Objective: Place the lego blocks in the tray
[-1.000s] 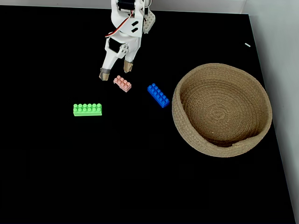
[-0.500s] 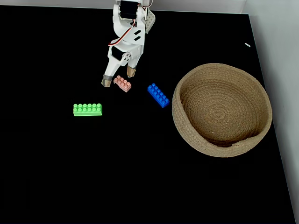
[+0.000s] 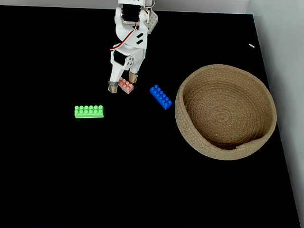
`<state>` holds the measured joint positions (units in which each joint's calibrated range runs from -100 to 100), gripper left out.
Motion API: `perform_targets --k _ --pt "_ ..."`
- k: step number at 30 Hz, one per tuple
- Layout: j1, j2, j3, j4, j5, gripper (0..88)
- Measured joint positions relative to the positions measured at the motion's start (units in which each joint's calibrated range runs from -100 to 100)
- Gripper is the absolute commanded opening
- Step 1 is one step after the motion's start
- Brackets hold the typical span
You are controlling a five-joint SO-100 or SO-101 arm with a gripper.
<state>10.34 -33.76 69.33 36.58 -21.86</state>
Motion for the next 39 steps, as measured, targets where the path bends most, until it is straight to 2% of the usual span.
perform_targets --k 1,2,10,17,20,24,32,35,36,39 --pt "0.0 0.0 0.0 0.0 0.1 1.1" --pt "0.0 0.0 0.0 0.0 0.2 0.3" --pt "1.8 -0.5 -0.5 0.8 -0.7 0.0" --pt "4.7 -2.6 -16.4 15.2 -0.6 0.0" --pt "-0.3 -3.6 -23.4 20.5 -1.5 0.0" --pt "-12.2 -6.0 -27.5 21.4 -3.4 0.0" --pt "-32.9 -6.8 -28.5 12.7 -6.3 0.0" --pt "-37.8 -6.8 -27.3 7.9 -7.3 0.2" --pt "-38.8 -6.8 -26.2 5.5 -7.4 0.8" --pt "-41.0 -5.0 -22.4 -2.9 -6.8 14.0"
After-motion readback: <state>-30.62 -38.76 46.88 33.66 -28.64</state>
